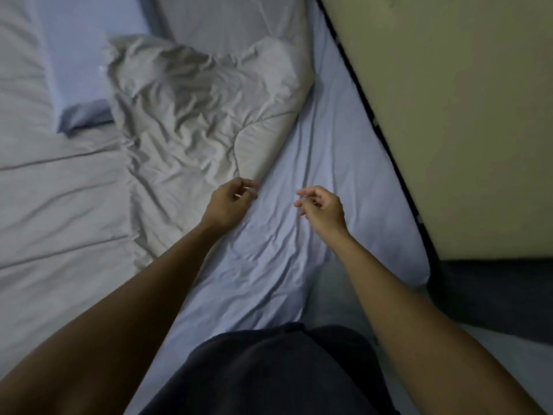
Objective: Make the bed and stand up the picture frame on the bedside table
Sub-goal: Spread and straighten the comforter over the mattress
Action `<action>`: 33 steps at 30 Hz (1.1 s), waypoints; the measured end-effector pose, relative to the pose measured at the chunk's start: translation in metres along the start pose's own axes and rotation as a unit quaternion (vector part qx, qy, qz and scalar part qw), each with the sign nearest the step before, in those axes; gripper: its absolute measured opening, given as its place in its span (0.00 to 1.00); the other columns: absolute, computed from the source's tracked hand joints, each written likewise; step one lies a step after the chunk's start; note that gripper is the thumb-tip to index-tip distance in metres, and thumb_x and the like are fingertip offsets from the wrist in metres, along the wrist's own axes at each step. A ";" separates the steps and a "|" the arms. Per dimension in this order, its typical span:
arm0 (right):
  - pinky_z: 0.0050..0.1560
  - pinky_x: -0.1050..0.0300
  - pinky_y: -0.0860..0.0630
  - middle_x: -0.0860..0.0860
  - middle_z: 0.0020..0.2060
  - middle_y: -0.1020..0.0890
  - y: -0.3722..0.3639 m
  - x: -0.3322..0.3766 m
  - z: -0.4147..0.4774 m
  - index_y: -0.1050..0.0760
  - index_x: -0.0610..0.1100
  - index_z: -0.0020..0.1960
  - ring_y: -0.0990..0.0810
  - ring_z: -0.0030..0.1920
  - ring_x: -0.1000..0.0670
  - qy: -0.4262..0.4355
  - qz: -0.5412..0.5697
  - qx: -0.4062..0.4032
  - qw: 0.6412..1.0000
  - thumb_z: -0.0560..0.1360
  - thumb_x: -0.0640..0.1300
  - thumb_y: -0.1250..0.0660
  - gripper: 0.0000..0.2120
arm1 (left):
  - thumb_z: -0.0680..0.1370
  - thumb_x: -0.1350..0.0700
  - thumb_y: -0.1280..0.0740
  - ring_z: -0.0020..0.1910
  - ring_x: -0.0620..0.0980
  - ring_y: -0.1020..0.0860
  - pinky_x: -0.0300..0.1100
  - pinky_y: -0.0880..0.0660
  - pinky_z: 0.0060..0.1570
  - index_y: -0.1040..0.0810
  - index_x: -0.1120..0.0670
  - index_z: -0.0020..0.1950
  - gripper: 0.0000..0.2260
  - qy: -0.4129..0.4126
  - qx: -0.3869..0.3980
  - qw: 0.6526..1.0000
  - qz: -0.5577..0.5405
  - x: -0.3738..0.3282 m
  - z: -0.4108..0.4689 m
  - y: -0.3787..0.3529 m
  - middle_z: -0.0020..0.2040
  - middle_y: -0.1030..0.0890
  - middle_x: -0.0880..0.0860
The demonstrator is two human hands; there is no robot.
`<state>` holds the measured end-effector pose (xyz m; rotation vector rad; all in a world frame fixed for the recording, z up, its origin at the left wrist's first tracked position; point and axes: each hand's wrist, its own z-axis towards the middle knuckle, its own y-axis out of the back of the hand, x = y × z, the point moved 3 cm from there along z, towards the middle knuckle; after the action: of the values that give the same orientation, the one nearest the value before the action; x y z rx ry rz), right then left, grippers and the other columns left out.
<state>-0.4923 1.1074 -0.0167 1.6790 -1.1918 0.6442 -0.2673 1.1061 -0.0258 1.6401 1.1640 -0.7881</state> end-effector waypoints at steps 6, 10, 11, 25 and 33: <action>0.47 0.54 0.18 0.51 0.41 0.14 -0.075 0.050 0.072 0.19 0.51 0.48 0.15 0.40 0.52 0.080 -0.057 0.141 0.985 0.79 0.40 0.37 0.10 | 0.80 0.53 0.38 0.48 0.47 0.18 0.43 0.22 0.47 0.20 0.47 0.59 0.10 0.076 -0.125 0.989 -0.018 0.033 0.006 0.057 0.49 0.17 0.47; 0.51 0.46 0.17 0.54 0.41 0.14 -0.135 0.063 0.120 0.19 0.53 0.47 0.15 0.43 0.50 0.126 -0.117 0.222 0.960 0.77 0.43 0.36 0.09 | 0.81 0.50 0.37 0.49 0.43 0.20 0.41 0.22 0.48 0.22 0.45 0.60 0.10 0.115 -0.192 0.974 -0.030 0.063 0.021 0.074 0.52 0.18 0.47; 0.52 0.47 0.18 0.55 0.41 0.14 -0.152 0.067 0.133 0.18 0.53 0.47 0.15 0.44 0.51 0.145 -0.133 0.238 0.951 0.76 0.43 0.35 0.09 | 0.81 0.50 0.37 0.49 0.42 0.20 0.38 0.23 0.45 0.21 0.45 0.60 0.09 0.123 -0.209 0.970 -0.033 0.072 0.028 0.078 0.51 0.19 0.46; 0.61 0.48 0.24 0.48 0.56 0.20 -0.395 0.155 0.335 0.23 0.45 0.62 0.22 0.58 0.45 0.455 -0.249 0.282 0.807 0.70 0.40 0.37 0.20 | 0.79 0.54 0.34 0.66 0.44 0.30 0.38 0.34 0.63 0.23 0.48 0.64 0.13 0.183 -0.361 0.913 0.043 0.187 0.194 0.149 0.67 0.27 0.45; 0.76 0.51 0.41 0.47 0.81 0.47 -0.511 0.243 0.441 0.43 0.43 0.79 0.46 0.80 0.46 0.485 -0.423 0.184 0.743 0.72 0.32 0.42 0.35 | 0.72 0.56 0.27 0.78 0.57 0.46 0.49 0.45 0.75 0.37 0.55 0.76 0.35 0.271 -0.389 0.878 0.070 0.256 0.248 0.171 0.80 0.47 0.59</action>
<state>0.0266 0.6473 -0.2001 1.5831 0.4823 0.9794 -0.0151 0.9415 -0.2813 1.2342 1.4634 0.2752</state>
